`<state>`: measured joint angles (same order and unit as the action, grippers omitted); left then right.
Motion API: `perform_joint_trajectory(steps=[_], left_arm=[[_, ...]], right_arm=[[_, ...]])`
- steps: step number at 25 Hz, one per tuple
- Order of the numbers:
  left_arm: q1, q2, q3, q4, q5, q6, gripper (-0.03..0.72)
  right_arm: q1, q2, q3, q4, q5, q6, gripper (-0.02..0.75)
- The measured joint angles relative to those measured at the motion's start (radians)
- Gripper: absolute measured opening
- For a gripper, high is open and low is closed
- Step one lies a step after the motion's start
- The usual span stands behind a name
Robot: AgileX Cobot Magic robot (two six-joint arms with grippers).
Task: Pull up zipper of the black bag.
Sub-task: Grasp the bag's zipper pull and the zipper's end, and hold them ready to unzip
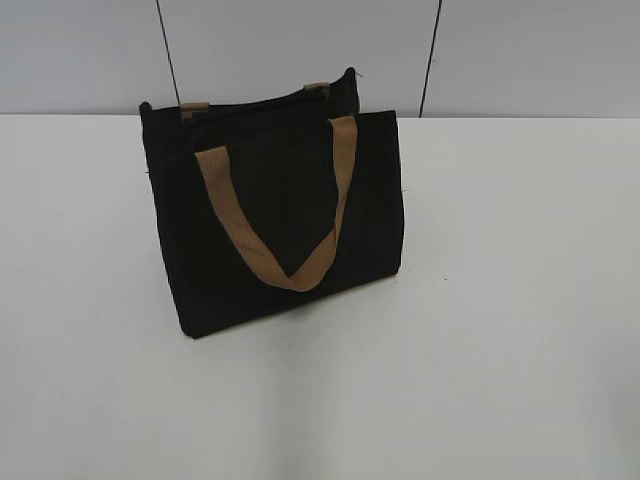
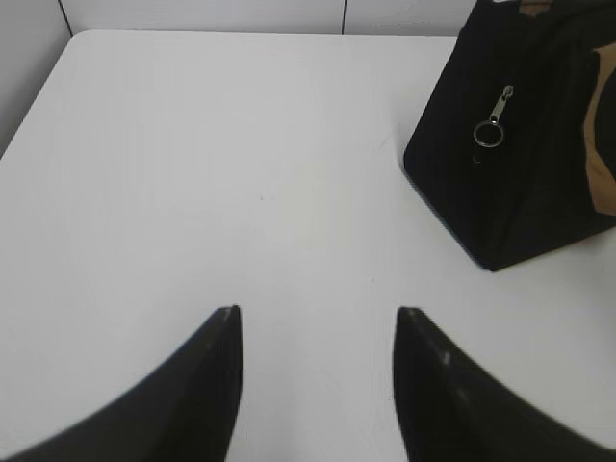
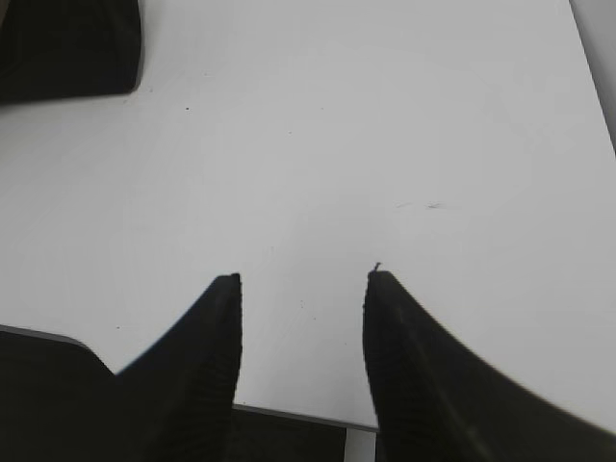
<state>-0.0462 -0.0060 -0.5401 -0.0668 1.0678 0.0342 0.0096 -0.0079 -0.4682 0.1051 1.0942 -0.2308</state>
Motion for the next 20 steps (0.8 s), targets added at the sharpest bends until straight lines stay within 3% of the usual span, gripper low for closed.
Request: perform_joint_trajectory(steps=[14,20], left_arm=[[0.0,0.0,-0.004,0.004,-0.004,0.0,0.37],[0.0,0.054,-0.023,0.023,-0.27,0.0,0.37]], right_arm=[[0.0,0.0,0.0,0.0,0.0,0.0,0.324],[0.0,0.0,0.0,0.0,0.0,0.0,0.324]])
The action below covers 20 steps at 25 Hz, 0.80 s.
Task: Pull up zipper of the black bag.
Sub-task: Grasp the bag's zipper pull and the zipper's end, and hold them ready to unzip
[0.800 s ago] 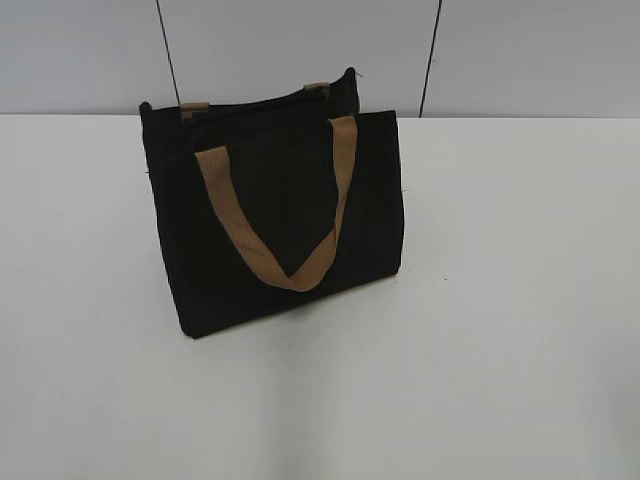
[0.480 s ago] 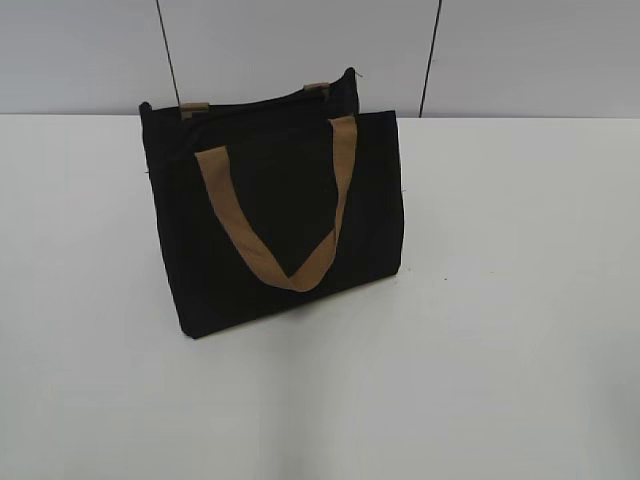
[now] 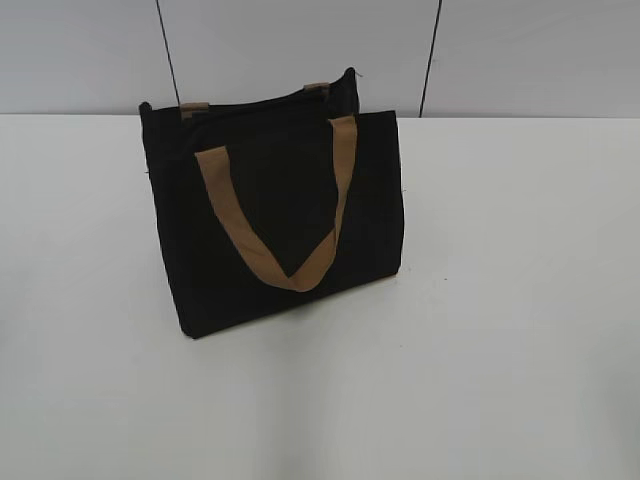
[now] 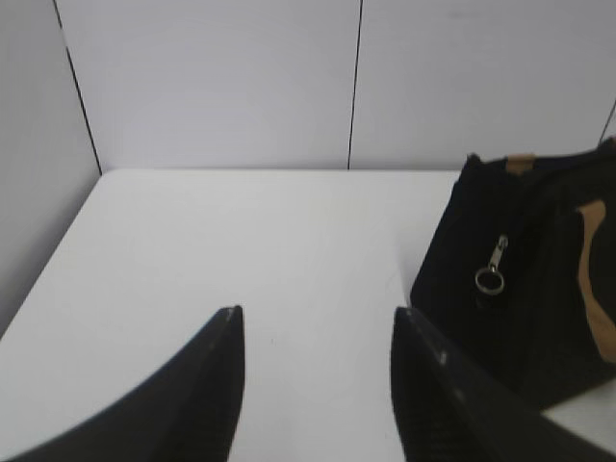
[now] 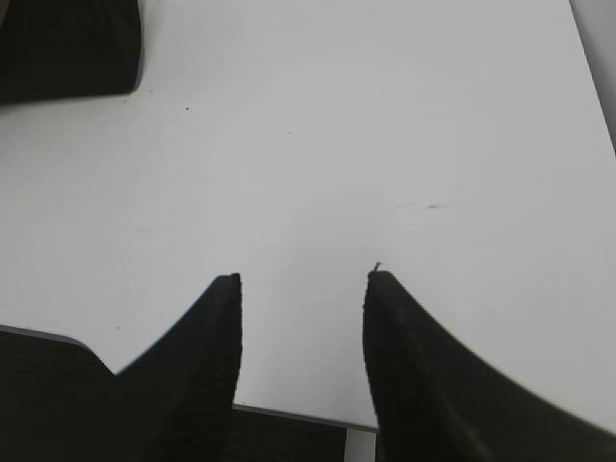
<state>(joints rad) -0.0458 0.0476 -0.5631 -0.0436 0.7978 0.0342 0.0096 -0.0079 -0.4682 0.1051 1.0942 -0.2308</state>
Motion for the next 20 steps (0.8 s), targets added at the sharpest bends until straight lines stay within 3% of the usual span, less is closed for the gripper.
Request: perform_joint_trajectory(steps=[6,14,17,20], left_arm=[[0.0,0.221,0.074,0.002,-0.33,0.001,0.37],[0.001,0.573,0.307,-0.067,-1.05,-0.021,0.37],[-0.002,0.743,0.339,-0.022,-1.226,-0.069,0.37],[-0.026,0.948,0.342,0.099,-1.353,-0.115,0.37]], right_arm=[[0.0,0.0,0.0,0.0,0.0,0.0,0.324],[0.0,0.0,0.0,0.0,0.0,0.0,0.324],[0.0,0.0,0.0,0.0,0.0,0.0,0.324],[0.0,0.0,0.0,0.001,0.0,0.0,0.324]])
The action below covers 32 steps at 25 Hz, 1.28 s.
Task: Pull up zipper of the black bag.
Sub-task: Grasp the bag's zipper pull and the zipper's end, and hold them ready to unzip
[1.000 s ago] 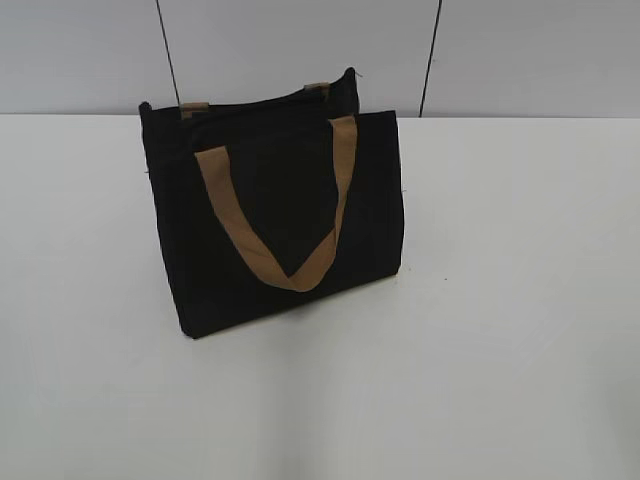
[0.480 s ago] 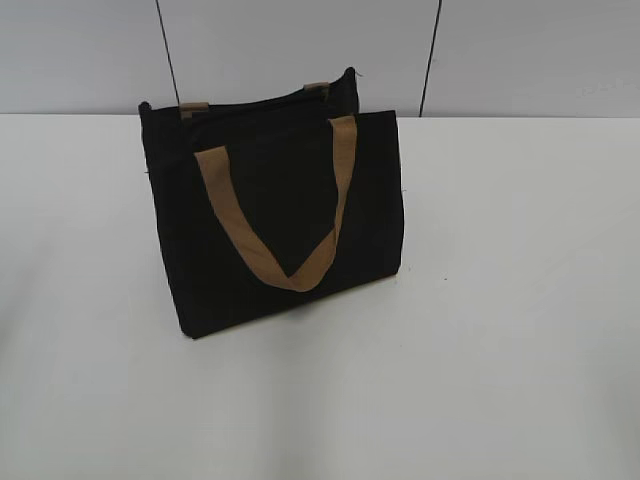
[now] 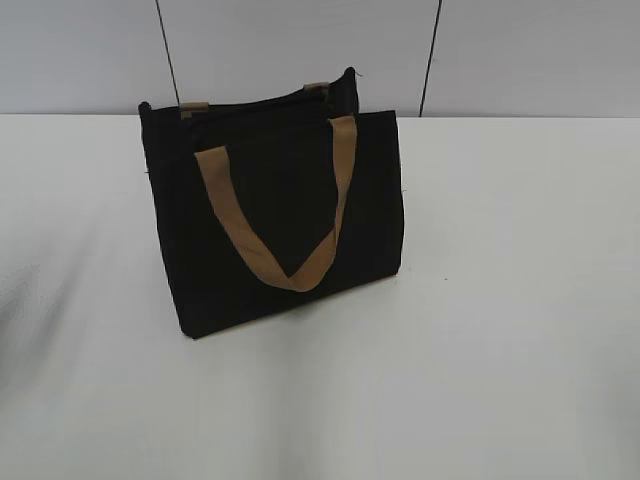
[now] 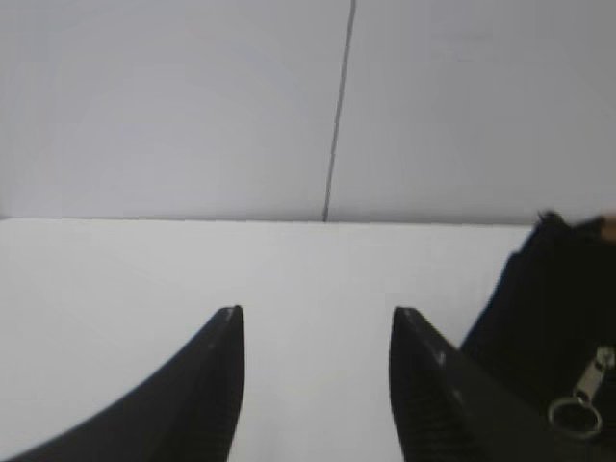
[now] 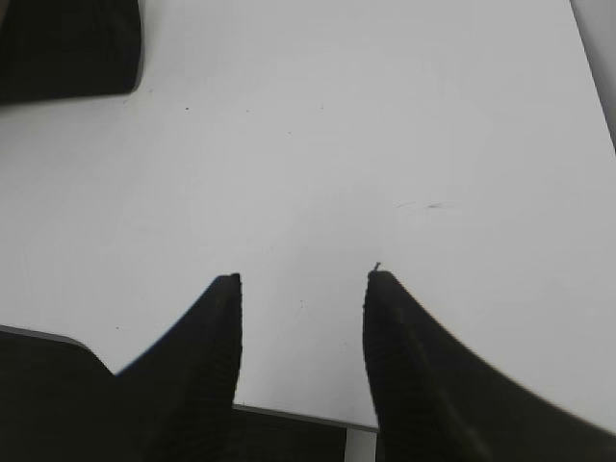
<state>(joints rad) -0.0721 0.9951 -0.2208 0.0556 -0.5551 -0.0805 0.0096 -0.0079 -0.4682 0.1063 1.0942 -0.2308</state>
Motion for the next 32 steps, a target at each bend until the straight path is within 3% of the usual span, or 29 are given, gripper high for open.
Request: perform_joint_trajectory(steps=[9,15,24,32], left_arm=[[-0.089,0.497,0.006,0.083,-0.428,-0.034,0.37],[-0.09,0.741,-0.028,0.267,-0.614,-0.044,0.39],[-0.09,0.908,-0.212,0.465,-0.543,-0.093,0.406],[-0.091,0.972,-0.305,0.533,-0.514,-0.126,0.406]], right_arm=[[0.0,0.0,0.0,0.0,0.0,0.0,0.324],[0.0,0.0,0.0,0.0,0.0,0.0,0.324],[0.0,0.0,0.0,0.0,0.0,0.0,0.324],[0.0,0.0,0.0,0.001,0.0,0.0,0.324]])
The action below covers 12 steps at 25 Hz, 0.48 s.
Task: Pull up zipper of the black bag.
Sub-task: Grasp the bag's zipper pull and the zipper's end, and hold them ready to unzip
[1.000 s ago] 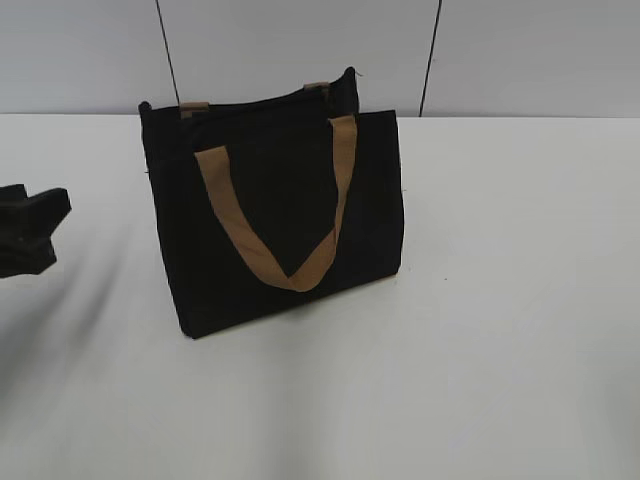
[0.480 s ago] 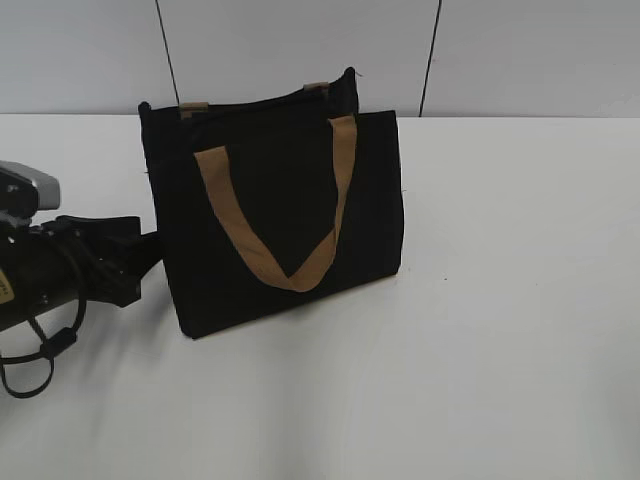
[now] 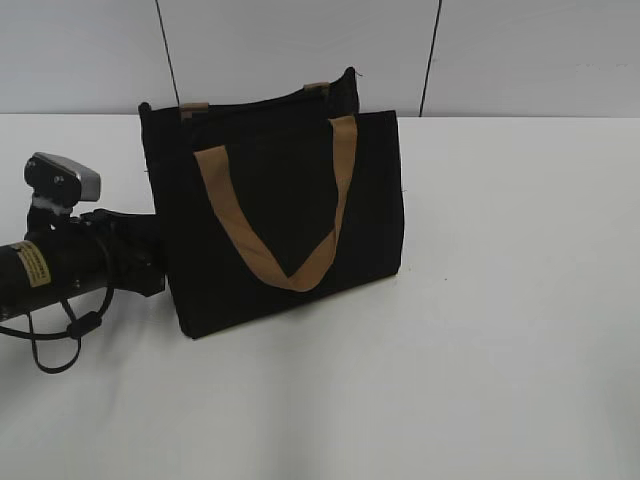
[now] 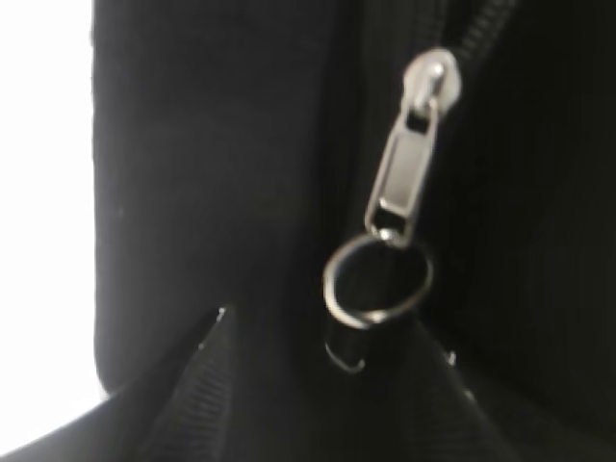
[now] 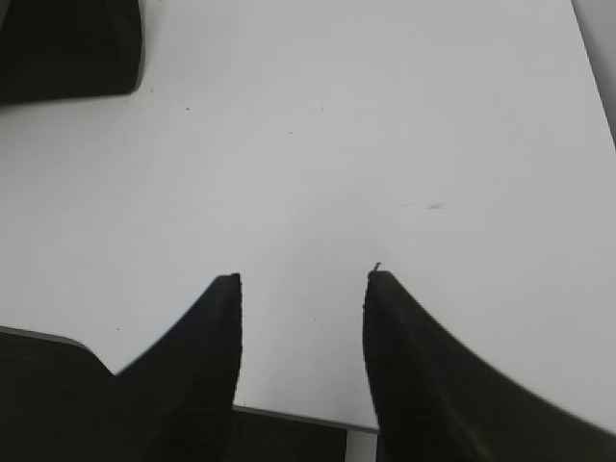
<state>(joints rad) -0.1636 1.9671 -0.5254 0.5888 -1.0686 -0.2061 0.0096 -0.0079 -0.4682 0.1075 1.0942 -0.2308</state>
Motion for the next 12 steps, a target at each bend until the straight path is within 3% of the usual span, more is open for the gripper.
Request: perform_joint_trajectory(steps=[5,12], left_arm=[[-0.003,0.008,-0.038,0.005,0.015,-0.011,0.377],[-0.004,0.008,-0.04,0.025,0.059,-0.02,0.133]], right_arm=[[0.0,0.0,0.0,0.0,0.0,0.0,0.324],[0.0,0.0,0.0,0.0,0.0,0.0,0.324]])
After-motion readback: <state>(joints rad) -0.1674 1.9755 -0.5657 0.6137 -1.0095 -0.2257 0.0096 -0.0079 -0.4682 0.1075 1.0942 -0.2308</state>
